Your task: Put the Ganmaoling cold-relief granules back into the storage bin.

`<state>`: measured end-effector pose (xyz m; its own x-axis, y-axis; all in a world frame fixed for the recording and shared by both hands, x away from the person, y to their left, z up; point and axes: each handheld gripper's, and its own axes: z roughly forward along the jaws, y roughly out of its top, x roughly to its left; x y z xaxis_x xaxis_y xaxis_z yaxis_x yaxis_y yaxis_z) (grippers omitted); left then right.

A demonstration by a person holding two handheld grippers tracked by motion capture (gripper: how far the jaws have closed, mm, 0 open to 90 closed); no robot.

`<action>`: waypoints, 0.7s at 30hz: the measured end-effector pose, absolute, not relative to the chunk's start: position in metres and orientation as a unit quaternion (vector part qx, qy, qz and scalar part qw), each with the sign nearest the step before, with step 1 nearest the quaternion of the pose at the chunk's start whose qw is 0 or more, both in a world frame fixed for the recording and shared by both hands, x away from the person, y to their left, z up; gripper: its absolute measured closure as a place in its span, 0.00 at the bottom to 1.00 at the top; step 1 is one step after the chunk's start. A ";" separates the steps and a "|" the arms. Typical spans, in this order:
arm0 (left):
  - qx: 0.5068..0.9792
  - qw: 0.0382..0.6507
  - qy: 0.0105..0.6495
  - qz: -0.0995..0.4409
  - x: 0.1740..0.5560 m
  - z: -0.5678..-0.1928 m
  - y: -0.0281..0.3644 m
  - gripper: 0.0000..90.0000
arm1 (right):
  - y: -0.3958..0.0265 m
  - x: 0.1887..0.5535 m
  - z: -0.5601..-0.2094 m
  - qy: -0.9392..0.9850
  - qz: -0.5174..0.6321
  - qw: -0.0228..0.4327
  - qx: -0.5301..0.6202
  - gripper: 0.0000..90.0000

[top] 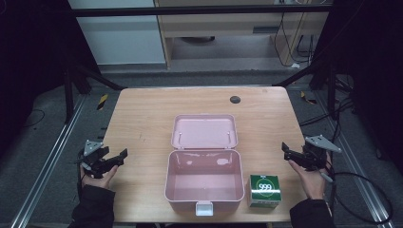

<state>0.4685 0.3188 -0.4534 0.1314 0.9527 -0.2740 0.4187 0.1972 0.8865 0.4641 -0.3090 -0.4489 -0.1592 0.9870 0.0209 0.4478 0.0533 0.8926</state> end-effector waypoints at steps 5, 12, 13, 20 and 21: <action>0.584 0.482 0.593 0.273 0.468 -0.454 0.316 0.27 | -0.311 0.460 -0.438 0.653 0.413 0.330 0.543 0.13; 0.595 0.470 0.590 0.276 0.467 -0.460 0.313 0.27 | -0.306 0.456 -0.421 0.674 0.417 0.323 0.518 0.14; 0.598 0.468 0.589 0.276 0.467 -0.462 0.312 0.27 | -0.305 0.455 -0.419 0.677 0.418 0.318 0.515 0.14; 0.607 0.461 0.587 0.273 0.466 -0.465 0.310 0.27 | -0.299 0.450 -0.399 0.699 0.428 0.306 0.483 0.14; 0.607 0.461 0.587 0.273 0.466 -0.465 0.310 0.27 | -0.299 0.450 -0.399 0.699 0.428 0.306 0.483 0.14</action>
